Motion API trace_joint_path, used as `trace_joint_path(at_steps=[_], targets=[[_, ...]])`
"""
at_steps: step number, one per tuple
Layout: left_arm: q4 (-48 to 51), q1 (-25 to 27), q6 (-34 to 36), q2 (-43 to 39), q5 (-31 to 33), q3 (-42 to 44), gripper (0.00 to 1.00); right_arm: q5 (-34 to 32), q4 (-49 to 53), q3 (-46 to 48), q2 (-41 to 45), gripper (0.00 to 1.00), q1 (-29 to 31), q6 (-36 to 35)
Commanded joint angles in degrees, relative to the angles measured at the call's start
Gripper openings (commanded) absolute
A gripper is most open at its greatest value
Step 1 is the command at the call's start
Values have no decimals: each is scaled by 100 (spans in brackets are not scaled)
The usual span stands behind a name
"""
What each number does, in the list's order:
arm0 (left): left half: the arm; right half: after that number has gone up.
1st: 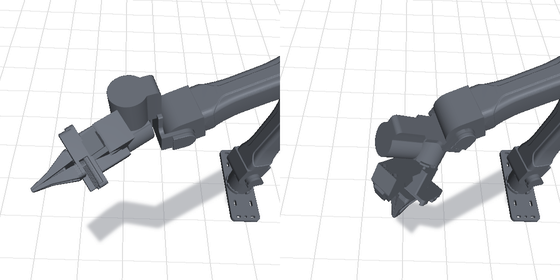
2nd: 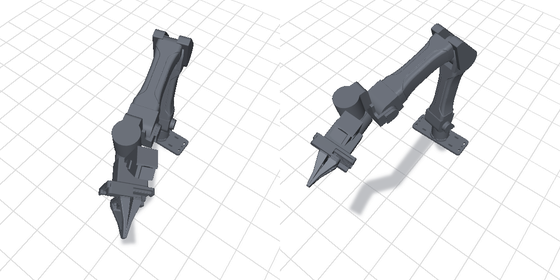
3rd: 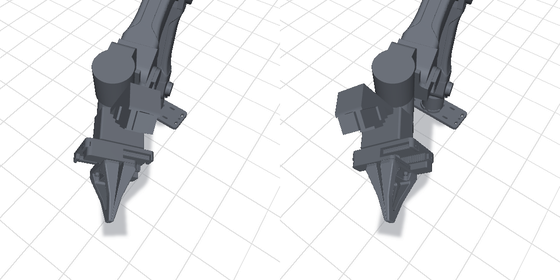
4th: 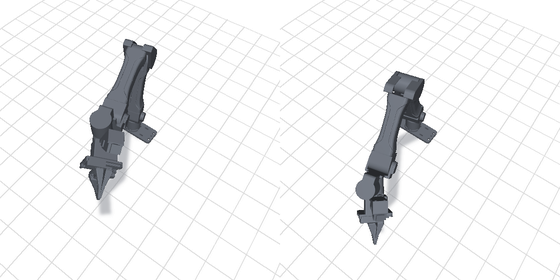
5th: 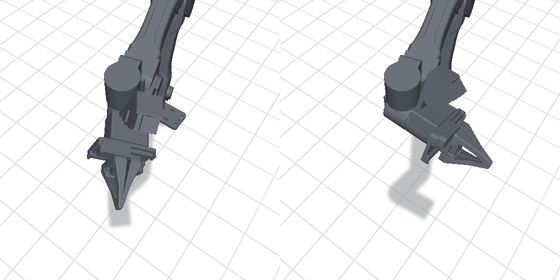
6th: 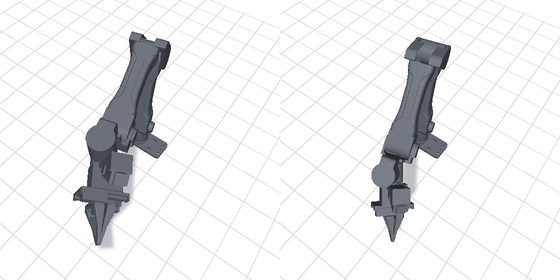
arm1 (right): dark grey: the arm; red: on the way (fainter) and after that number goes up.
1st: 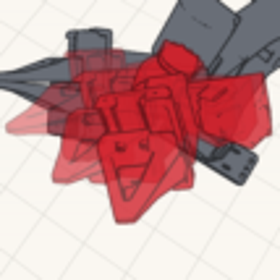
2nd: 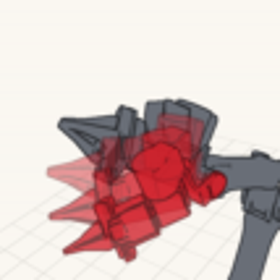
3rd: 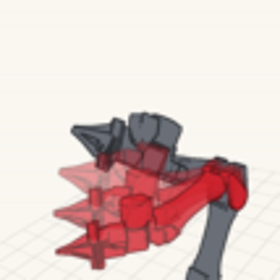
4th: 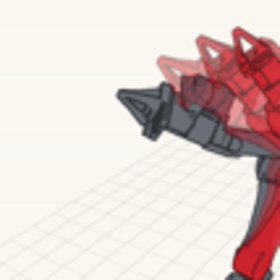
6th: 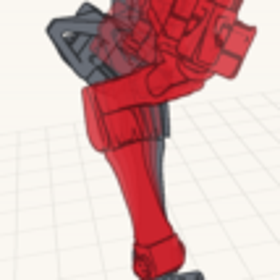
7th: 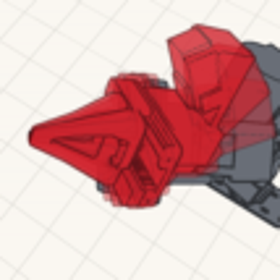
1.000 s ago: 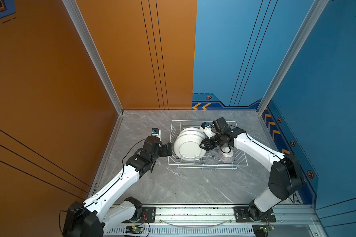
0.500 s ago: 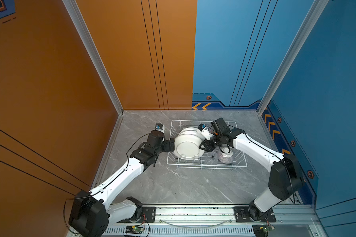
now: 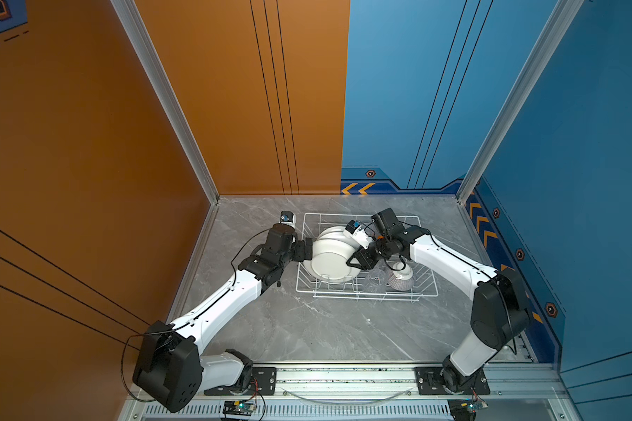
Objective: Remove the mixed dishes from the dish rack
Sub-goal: 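Grasp the watermelon-print plate rim with the right gripper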
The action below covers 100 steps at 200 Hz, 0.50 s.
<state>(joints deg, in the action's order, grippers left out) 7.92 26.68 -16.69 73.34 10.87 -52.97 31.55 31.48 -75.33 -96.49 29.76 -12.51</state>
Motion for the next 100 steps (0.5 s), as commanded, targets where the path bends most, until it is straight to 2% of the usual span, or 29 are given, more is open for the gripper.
trace_joint_path(at_steps=[1,22,46,100], targets=[[-1,-53,104,64,-65,-127,98,488,-254,-80,-123,46,188,108],[4,-68,107,58,-43,-133,98,531,-441,-55,-100,43,187,201],[9,-87,116,58,-35,-126,98,616,-547,-34,-70,31,187,232],[17,-142,113,53,-26,-144,98,737,-607,-22,-1,22,136,248]])
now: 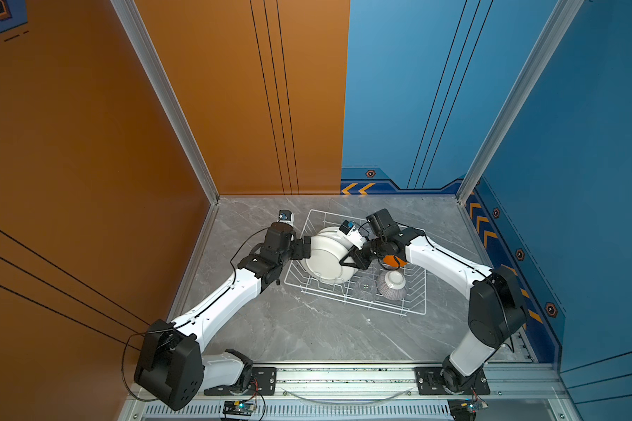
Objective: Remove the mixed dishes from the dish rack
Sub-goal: 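Grasp the watermelon-print plate rim with the right gripper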
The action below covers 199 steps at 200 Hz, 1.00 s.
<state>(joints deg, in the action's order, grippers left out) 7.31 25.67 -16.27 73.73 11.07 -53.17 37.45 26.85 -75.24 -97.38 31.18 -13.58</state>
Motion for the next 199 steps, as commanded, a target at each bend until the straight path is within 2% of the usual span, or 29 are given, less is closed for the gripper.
trace_joint_path(at_steps=[1,53,69,128,199], targets=[[82,-39,72,12,-49,-124,98,152,-144,-28,92,21,-6,356],[78,-60,19,-96,-21,-98,98,290,-251,-84,140,7,-77,375],[78,-54,-6,-127,-8,-84,98,303,-258,-130,107,0,-94,407],[80,-56,-34,-153,9,-71,98,410,-337,-220,107,0,-133,529],[60,-43,-47,-302,47,-17,98,616,-949,-196,285,0,-358,1262]])
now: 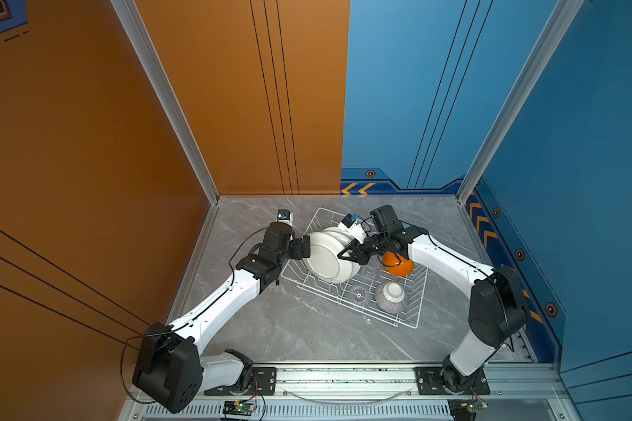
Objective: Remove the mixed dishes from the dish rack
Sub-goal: 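Grasp the watermelon-print plate rim with the right gripper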
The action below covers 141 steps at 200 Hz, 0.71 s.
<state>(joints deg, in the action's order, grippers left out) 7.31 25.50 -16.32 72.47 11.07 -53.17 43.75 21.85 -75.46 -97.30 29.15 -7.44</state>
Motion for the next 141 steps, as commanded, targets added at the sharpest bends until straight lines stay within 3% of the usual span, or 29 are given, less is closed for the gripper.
trace_joint_path(at_steps=[1,141], targets=[[56,-26,-45,-178,50,-13,98,-10,-455,-172,279,0,-155,656],[-24,-24,-117,-399,81,146,98,-548,-592,-172,703,0,-118,1215]])
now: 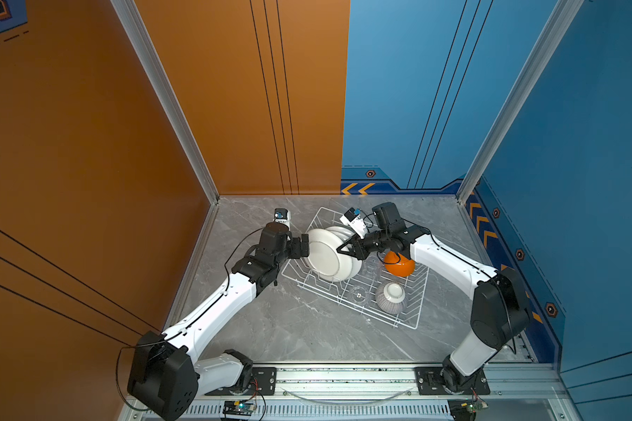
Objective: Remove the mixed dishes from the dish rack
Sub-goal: 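Grasp the watermelon-print plate rim with the right gripper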
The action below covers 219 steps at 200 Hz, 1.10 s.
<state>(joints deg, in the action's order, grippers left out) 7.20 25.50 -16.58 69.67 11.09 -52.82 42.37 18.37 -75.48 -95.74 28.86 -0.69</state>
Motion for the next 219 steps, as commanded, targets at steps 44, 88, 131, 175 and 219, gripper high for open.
trace_joint_path(at_steps=[44,88,131,175,219], targets=[[-17,-1,-117,-180,82,149,98,-571,-401,-172,714,0,-165,789],[-17,7,-118,-274,155,176,98,-572,-634,-224,707,0,-336,1083],[-39,15,-114,-333,225,226,98,-492,-855,-313,728,0,-387,1348],[-59,21,-109,-270,218,183,98,-540,-941,-388,783,0,-399,1483],[-69,62,-93,-243,227,168,98,-717,-1034,-414,838,0,-407,1589]])
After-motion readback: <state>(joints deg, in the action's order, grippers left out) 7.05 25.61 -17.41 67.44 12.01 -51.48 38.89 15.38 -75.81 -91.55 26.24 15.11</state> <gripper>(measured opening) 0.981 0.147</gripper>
